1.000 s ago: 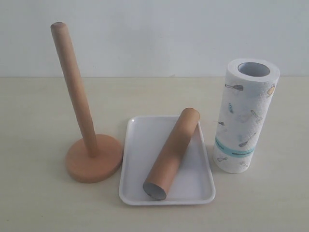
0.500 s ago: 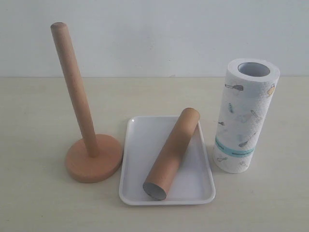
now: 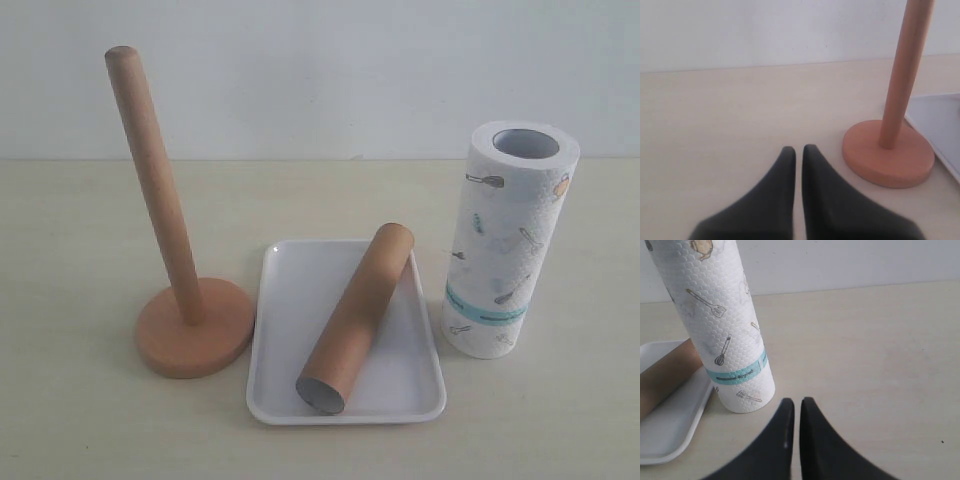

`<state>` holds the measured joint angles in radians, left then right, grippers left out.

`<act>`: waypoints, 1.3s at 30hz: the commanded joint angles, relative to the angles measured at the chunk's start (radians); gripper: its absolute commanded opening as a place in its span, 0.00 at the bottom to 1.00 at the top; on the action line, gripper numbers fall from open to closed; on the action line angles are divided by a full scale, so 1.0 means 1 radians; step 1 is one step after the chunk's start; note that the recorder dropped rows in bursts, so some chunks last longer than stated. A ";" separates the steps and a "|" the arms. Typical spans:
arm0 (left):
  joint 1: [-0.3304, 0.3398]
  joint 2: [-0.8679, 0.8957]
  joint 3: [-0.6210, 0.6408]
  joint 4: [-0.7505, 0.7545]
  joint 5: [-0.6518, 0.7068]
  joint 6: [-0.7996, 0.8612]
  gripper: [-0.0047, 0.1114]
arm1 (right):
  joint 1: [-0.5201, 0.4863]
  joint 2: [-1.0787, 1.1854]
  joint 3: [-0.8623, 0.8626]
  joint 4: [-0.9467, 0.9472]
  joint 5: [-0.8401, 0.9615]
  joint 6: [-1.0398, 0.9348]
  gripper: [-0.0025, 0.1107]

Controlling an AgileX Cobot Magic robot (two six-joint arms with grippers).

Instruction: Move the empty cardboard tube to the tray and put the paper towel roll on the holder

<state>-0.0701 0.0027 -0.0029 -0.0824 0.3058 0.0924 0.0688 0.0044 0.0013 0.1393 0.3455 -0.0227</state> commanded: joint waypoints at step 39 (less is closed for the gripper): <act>0.002 -0.003 0.003 -0.007 -0.003 0.006 0.08 | 0.001 0.388 -0.146 0.003 -0.547 -0.144 0.06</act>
<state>-0.0701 0.0027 -0.0029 -0.0824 0.3058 0.0941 0.0688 0.2722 -0.1246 0.1458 -0.1660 -0.1535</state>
